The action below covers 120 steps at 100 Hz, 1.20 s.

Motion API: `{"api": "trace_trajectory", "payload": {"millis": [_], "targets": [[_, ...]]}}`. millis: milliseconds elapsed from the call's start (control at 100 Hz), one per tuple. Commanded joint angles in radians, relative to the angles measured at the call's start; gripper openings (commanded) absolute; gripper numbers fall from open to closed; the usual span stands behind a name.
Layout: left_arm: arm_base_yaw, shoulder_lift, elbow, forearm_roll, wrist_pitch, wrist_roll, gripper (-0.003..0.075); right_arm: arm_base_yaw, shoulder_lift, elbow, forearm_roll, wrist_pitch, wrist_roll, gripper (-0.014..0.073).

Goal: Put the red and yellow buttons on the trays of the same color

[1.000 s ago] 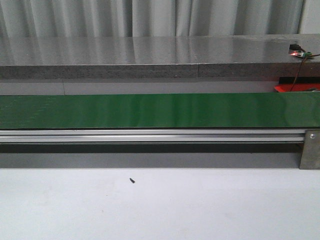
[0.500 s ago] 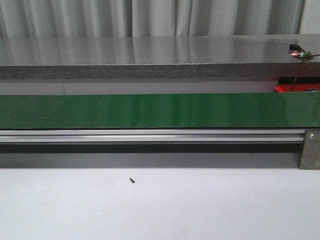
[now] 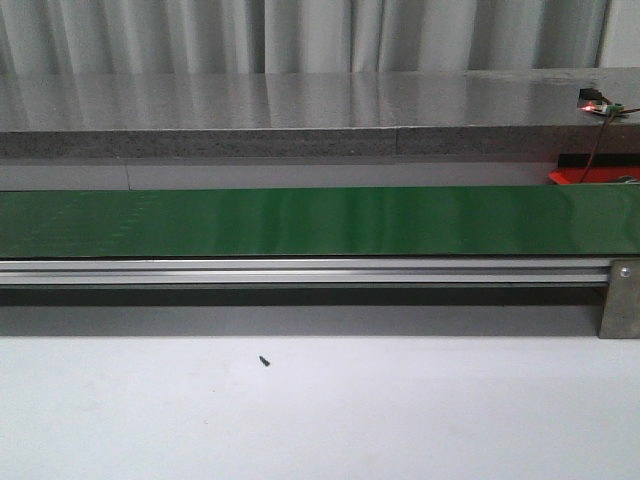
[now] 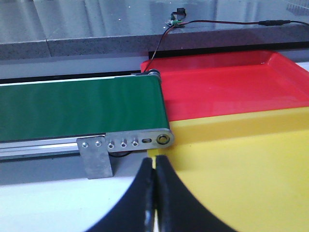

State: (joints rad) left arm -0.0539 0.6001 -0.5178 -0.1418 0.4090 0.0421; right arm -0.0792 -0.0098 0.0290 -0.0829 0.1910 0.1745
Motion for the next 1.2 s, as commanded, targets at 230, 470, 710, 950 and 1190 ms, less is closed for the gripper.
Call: {"api": "trace_trajectory", "payload": {"millis": [230,470,710,950,1190], "targets": [[0.001,0.098,-0.063,0.005,-0.174,-0.001,0.0566,0.004,-0.02,-0.018,-0.005,-0.075,-0.008,-0.006],[0.085,0.198,-0.156,0.005,-0.059,-0.05,0.0566,0.004,-0.02,-0.018,-0.005,-0.075,-0.008,-0.006],[0.305,0.304,-0.263,-0.066,0.115,-0.061,0.0566,0.004,-0.02,-0.018,-0.005,-0.075,-0.008,-0.006],[0.502,0.382,-0.302,-0.134,0.225,-0.061,0.0566,0.004,-0.02,-0.018,-0.005,-0.075,-0.008,-0.006],[0.607,0.473,-0.302,-0.141,0.234,-0.085,0.0566,0.004,-0.02,-0.018,-0.005,-0.075,-0.008,-0.006]]}}
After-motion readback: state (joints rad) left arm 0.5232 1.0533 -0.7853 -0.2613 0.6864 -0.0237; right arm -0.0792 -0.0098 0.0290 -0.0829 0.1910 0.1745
